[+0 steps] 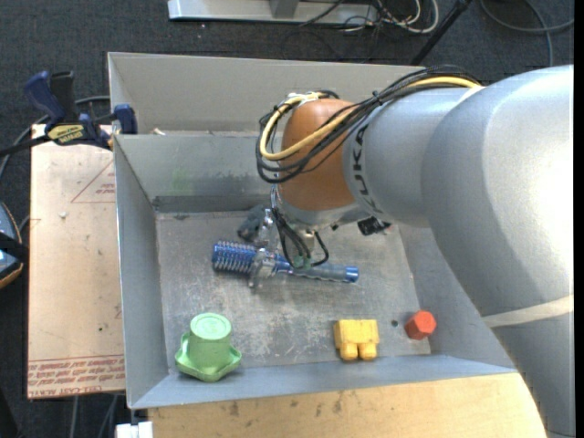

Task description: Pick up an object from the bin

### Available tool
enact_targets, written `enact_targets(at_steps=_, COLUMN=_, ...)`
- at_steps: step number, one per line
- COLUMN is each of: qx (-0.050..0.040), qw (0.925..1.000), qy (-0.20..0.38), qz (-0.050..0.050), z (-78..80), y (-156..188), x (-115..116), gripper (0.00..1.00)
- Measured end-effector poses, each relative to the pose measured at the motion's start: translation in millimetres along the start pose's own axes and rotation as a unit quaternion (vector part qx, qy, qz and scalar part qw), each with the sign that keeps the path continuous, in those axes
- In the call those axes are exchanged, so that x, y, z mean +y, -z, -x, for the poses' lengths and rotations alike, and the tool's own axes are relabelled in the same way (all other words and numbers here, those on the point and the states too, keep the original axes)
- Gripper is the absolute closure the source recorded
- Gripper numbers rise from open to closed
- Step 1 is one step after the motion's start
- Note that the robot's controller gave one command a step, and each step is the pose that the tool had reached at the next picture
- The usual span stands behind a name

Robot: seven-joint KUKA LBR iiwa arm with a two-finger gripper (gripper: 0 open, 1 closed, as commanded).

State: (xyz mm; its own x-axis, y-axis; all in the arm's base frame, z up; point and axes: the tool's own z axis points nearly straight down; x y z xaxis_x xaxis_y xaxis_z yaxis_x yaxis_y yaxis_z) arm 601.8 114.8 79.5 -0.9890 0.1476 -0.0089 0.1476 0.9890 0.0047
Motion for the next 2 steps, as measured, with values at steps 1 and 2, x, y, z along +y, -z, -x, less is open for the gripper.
enact_targets(at_steps=1, qx=0.0027, qw=1.0000, qy=0.001, qz=-0.001, z=0.9, y=28.7, x=0.6, gripper=1.00)
enact_targets(at_steps=2, qx=0.0025, qw=1.0000, qy=0.001, qz=-0.001, z=1.8, y=63.3, x=1.3, gripper=1.00)
